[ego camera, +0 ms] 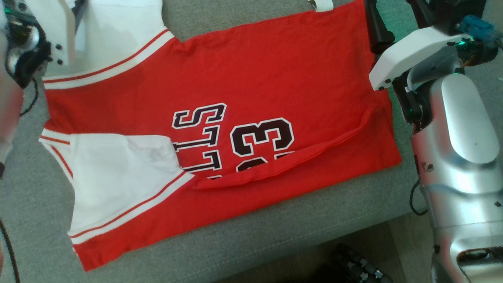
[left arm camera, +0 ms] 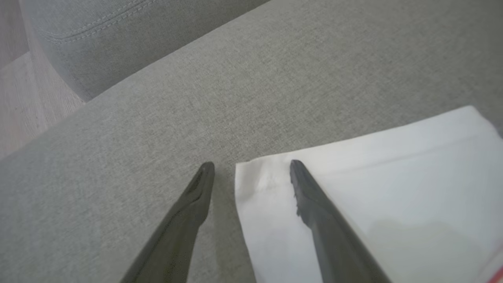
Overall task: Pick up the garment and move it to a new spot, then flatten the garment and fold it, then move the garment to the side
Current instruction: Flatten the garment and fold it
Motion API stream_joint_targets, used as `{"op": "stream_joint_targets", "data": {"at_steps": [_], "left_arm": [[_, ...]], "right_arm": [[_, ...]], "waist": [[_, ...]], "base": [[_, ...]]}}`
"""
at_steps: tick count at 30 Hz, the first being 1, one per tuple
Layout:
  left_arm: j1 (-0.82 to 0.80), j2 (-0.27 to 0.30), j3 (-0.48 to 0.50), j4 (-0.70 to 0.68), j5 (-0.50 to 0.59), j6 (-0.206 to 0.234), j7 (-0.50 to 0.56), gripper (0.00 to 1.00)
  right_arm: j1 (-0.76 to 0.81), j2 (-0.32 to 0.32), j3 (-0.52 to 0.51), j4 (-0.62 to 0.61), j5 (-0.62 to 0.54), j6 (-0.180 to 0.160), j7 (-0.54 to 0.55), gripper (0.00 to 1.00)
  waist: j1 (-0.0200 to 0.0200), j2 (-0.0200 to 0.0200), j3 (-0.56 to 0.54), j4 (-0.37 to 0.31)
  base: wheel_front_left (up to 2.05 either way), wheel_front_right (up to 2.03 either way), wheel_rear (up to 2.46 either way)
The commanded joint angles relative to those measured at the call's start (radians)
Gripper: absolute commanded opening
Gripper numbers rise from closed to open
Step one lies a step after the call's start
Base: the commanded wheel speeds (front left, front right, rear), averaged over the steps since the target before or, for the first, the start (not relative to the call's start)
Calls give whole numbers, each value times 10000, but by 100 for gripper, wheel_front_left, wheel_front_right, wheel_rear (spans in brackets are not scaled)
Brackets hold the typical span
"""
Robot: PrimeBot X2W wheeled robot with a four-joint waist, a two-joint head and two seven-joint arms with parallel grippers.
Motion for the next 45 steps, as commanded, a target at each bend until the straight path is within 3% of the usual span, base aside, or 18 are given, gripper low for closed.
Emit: {"op": "stream_joint_targets", "data": {"at_steps": [1, 4, 5, 6, 7, 13, 20, 30, 38, 45], "left_arm": [[-522, 488, 182, -41, -19, 15, -86, 100], [-697, 404, 9, 369, -157, 15, -147, 100], [-704, 350, -37, 494, -302, 15, -63, 79], [-691, 296, -145, 545, -449, 14, 46, 28], [-659, 252, -298, 529, -618, 14, 179, 0], [-545, 309, -1013, -197, -1915, 14, 350, 0], [-207, 7, -775, -635, -3067, 14, -1422, 0], [1107, -326, -756, -2027, -3780, 21, -3227, 0], [1943, -318, -891, -3496, -3869, 320, -3317, 0], [2228, -26, -1050, -4694, -3786, 681, -2965, 0]], "right_arm": [[-203, 117, 155, -331, 54, -7, -82, 100], [-204, 117, 172, -336, 49, -7, -60, 100], [-205, 117, 172, -328, 39, -7, -55, 100], [-208, 117, 164, -315, 30, -7, -51, 100], [-213, 117, 144, -297, 20, -7, -41, 100], [-295, 116, -77, -52, 73, -7, 122, 100], [-366, -288, 133, 718, 401, -7, 482, 100], [-513, -1627, 944, 1952, 1690, -7, 1567, 100], [-602, -2494, 1197, 2760, 2315, -7, 2223, 100], [-811, -2855, 1063, 3729, 2262, -7, 2577, 100]], "waist": [[-1, 0, 30, -15], [-1, 0, 65, -36], [-1, 0, 62, -36], [-1, 0, 53, -30], [-1, 0, 37, -13], [-1, 0, -166, 281], [-1, 0, -1051, 1066], [-1, 0, -2085, 2217], [-1, 0, -2174, 2750], [-1, 0, -1962, 2891]], "base": [[0, 0, 0], [0, 0, 0], [0, 0, 0], [0, 0, 0], [0, 0, 0], [0, 0, 0], [0, 0, 0], [0, 0, 0], [0, 0, 0], [0, 0, 0]]}}
